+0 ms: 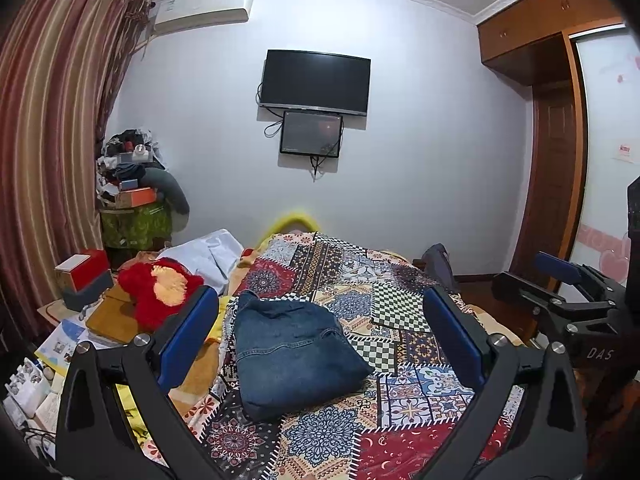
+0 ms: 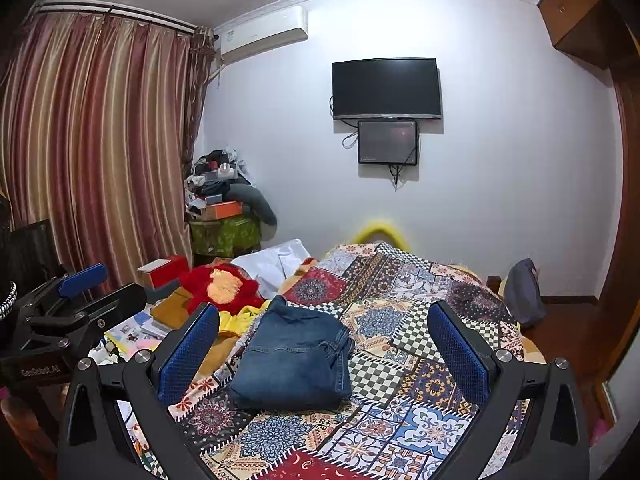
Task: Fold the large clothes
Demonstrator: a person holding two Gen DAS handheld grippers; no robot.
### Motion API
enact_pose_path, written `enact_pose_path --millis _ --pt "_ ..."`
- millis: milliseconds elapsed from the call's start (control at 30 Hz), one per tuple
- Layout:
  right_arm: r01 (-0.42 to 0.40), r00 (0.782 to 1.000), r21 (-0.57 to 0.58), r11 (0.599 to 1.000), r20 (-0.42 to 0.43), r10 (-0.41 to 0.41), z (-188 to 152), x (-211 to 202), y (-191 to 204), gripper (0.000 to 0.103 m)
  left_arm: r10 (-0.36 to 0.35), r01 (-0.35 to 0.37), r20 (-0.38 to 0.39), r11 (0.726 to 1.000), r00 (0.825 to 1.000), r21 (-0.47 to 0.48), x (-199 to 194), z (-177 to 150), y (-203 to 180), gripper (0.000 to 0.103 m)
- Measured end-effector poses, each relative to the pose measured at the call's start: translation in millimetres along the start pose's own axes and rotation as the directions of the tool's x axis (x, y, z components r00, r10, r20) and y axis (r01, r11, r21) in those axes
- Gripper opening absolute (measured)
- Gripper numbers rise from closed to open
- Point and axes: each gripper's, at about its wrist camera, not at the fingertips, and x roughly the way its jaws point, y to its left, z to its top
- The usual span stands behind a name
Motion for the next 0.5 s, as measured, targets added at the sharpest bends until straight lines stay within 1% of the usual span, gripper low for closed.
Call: enact_pose_path --millis 367,500 --pt "-0.005 1.000 0.002 1.000 0.004 0.005 -0.8 -1.6 -0.7 0.103 -0.015 0.015 -0.005 1.000 1.000 -0.005 -1.0 -0.3 1.7 0.103" --pt "-0.003 1.000 0.004 1.000 0.004 0.003 -1.1 -1.9 -1.3 0.103 -0.023 0.023 -0.011 1.000 1.000 0.011 0.9 -1.2 -2.2 0.103"
